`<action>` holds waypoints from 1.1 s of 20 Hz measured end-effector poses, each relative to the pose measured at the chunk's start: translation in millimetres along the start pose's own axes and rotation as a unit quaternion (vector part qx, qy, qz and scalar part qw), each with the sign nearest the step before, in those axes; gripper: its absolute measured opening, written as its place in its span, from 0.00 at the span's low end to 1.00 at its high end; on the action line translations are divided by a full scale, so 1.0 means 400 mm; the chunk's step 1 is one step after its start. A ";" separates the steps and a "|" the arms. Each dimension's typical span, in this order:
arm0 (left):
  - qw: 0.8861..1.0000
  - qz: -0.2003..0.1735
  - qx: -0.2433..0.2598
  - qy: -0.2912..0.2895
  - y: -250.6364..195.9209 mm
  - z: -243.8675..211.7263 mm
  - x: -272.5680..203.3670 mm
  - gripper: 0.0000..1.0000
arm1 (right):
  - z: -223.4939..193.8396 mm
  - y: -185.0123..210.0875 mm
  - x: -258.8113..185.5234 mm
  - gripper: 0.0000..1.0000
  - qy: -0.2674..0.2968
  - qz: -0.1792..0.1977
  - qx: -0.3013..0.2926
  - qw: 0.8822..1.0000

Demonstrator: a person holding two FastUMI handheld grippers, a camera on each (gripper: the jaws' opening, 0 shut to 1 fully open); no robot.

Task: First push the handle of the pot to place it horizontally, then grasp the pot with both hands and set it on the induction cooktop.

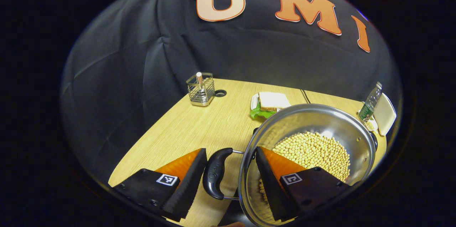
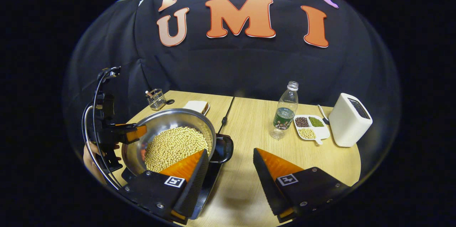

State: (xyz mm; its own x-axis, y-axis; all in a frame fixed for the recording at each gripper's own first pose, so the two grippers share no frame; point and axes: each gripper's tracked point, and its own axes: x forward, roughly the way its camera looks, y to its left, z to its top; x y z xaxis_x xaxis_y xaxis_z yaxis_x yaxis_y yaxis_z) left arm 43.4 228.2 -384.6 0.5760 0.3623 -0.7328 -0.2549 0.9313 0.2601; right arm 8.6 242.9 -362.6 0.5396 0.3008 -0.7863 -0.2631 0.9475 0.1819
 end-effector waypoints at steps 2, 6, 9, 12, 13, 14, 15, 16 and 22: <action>0.999 0.012 0.014 -0.033 0.019 0.044 -0.005 0.95 | 0.002 -0.014 -0.010 0.80 -0.004 -0.002 0.006 1.000; 0.996 0.021 0.018 -0.083 0.022 0.111 -0.072 0.99 | 0.032 -0.036 -0.037 0.81 -0.025 -0.002 0.018 1.000; 0.990 0.006 0.013 -0.137 -0.008 0.203 -0.159 1.00 | 0.090 -0.057 -0.082 0.82 -0.067 -0.004 0.016 0.998; 0.977 -0.021 0.011 -0.212 -0.062 0.314 -0.294 0.99 | 0.161 -0.103 -0.146 0.87 -0.125 -0.024 0.003 0.992; 0.971 -0.027 0.011 -0.236 -0.078 0.347 -0.342 1.00 | 0.187 -0.117 -0.173 0.88 -0.148 -0.031 0.000 0.988; 0.965 -0.033 0.011 -0.259 -0.095 0.375 -0.387 1.00 | 0.209 -0.133 -0.205 0.88 -0.171 -0.038 -0.003 0.984; 0.960 -0.039 0.011 -0.278 -0.117 0.401 -0.434 1.00 | 0.229 -0.150 -0.240 0.88 -0.195 -0.042 -0.005 0.980; 0.954 -0.046 0.011 -0.297 -0.135 0.420 -0.474 1.00 | 0.249 -0.165 -0.273 0.88 -0.216 -0.046 -0.007 0.975; 0.926 -0.078 0.000 -0.369 -0.218 0.504 -0.697 1.00 | 0.325 -0.229 -0.454 0.89 -0.293 -0.049 -0.021 0.955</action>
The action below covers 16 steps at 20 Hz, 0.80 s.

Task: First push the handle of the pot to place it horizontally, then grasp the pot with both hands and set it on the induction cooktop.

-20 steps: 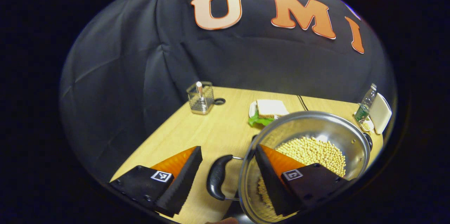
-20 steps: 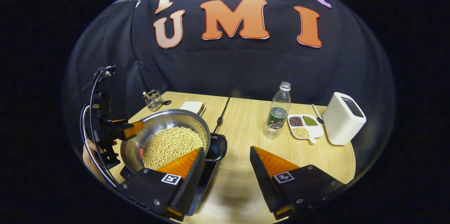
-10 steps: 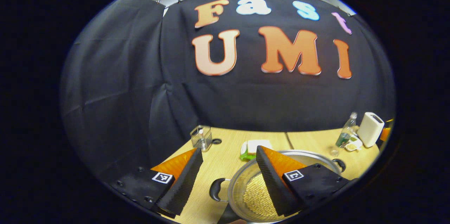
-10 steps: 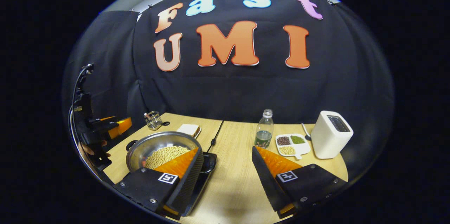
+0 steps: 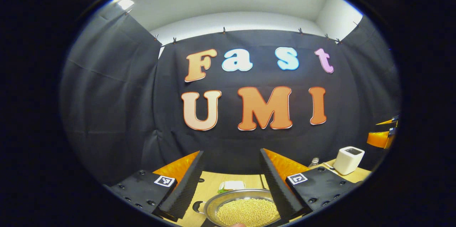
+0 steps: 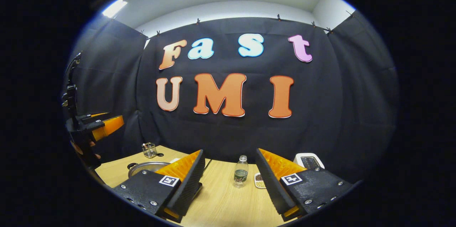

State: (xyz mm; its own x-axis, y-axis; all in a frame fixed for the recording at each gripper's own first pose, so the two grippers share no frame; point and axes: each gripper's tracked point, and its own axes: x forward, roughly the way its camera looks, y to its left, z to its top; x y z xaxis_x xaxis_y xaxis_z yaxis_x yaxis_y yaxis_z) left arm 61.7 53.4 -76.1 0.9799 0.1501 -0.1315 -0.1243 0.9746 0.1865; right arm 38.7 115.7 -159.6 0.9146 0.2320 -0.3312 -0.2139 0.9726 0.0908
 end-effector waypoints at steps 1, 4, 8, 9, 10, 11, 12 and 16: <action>1.000 -0.004 -0.003 -0.010 -0.015 0.027 -0.014 1.00 | 0.027 -0.012 -0.019 0.89 -0.014 0.001 -0.002 1.000; 0.999 -0.011 -0.015 -0.035 -0.053 0.103 -0.062 1.00 | 0.097 -0.049 -0.070 0.90 -0.048 -0.001 -0.015 0.999; 0.998 -0.020 -0.027 -0.053 -0.103 0.170 -0.125 1.00 | 0.139 -0.078 -0.134 0.92 -0.078 0.000 -0.024 0.997; 0.998 -0.021 -0.027 -0.051 -0.115 0.178 -0.138 1.00 | 0.150 -0.086 -0.145 0.96 -0.083 0.000 -0.025 0.996; 0.998 -0.021 -0.028 -0.052 -0.123 0.186 -0.150 1.00 | 0.159 -0.091 -0.155 0.97 -0.089 0.001 -0.025 0.996; 0.998 -0.023 -0.029 -0.053 -0.133 0.195 -0.162 1.00 | 0.169 -0.094 -0.166 0.97 -0.093 0.003 -0.026 0.995; 0.998 -0.023 -0.031 -0.057 -0.138 0.208 -0.174 1.00 | 0.175 -0.095 -0.175 0.97 -0.097 0.004 -0.026 0.995; 0.996 -0.028 -0.037 -0.070 -0.156 0.238 -0.211 0.98 | 0.181 -0.097 -0.198 0.94 -0.107 0.011 -0.026 0.994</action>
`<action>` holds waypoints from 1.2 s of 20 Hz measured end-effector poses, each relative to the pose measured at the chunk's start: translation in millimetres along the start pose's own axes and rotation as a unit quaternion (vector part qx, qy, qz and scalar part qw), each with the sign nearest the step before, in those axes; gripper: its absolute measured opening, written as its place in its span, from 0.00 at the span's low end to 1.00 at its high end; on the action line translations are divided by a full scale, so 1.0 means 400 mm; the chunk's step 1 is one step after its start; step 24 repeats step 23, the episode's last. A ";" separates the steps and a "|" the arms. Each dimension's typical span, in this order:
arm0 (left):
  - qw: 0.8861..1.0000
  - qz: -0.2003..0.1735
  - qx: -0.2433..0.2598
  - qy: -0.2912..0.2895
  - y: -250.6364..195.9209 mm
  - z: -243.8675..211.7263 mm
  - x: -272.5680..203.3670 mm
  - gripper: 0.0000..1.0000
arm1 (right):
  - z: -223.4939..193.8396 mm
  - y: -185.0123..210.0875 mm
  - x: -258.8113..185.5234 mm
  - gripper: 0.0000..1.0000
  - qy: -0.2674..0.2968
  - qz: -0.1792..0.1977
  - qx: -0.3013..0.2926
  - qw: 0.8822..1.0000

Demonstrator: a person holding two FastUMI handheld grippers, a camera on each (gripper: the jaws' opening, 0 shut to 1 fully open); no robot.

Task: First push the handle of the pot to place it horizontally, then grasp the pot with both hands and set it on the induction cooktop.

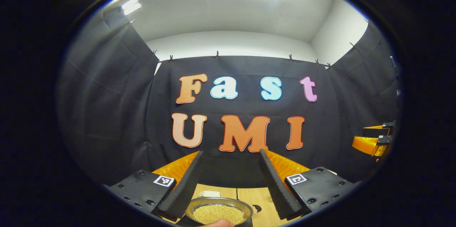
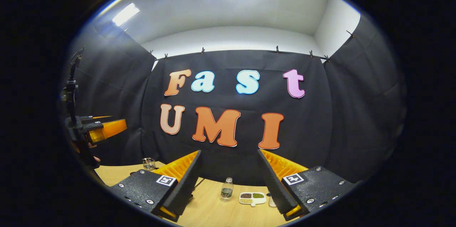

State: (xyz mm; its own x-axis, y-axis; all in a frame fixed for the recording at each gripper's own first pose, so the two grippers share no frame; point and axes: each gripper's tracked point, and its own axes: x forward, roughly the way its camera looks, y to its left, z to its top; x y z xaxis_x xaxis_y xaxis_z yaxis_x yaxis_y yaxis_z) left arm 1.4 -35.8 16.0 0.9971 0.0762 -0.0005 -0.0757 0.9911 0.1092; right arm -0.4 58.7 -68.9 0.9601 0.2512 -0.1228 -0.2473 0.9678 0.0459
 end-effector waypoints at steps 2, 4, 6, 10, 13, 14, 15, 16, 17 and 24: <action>1.000 -0.009 -0.003 -0.016 -0.019 0.031 -0.017 0.99 | 0.011 0.005 0.007 0.94 -0.001 0.015 0.005 1.000; 1.000 -0.016 0.004 -0.022 -0.030 0.046 -0.029 1.00 | 0.013 0.000 0.003 0.95 -0.002 0.012 0.013 1.000; 0.999 -0.020 0.007 -0.033 -0.041 0.065 -0.044 1.00 | 0.025 0.004 0.004 0.97 -0.013 0.005 0.009 1.000; 0.999 -0.021 0.006 -0.027 -0.040 0.058 -0.046 1.00 | 0.036 0.010 -0.003 0.95 -0.022 0.008 -0.002 1.000; 1.000 -0.012 0.008 -0.017 -0.025 0.045 -0.040 0.99 | 0.044 0.016 -0.003 0.95 -0.021 0.015 0.005 1.000; 1.000 -0.008 0.007 -0.017 -0.017 0.047 -0.035 0.99 | 0.045 0.020 0.002 0.95 -0.022 0.014 0.007 1.000; 1.000 -0.004 0.007 -0.017 -0.008 0.045 -0.034 0.99 | 0.045 0.023 0.008 0.95 -0.023 0.015 0.006 1.000; 1.000 -0.001 0.007 -0.017 -0.003 0.044 -0.034 0.99 | 0.044 0.026 0.010 0.95 -0.023 0.016 0.005 1.000; 1.000 -0.001 0.009 -0.018 0.000 0.044 -0.031 0.99 | 0.046 0.028 0.012 0.95 -0.023 0.017 0.003 1.000; 1.000 0.000 0.018 -0.024 0.012 0.053 -0.034 0.99 | 0.063 0.028 0.018 0.95 -0.030 0.009 -0.001 1.000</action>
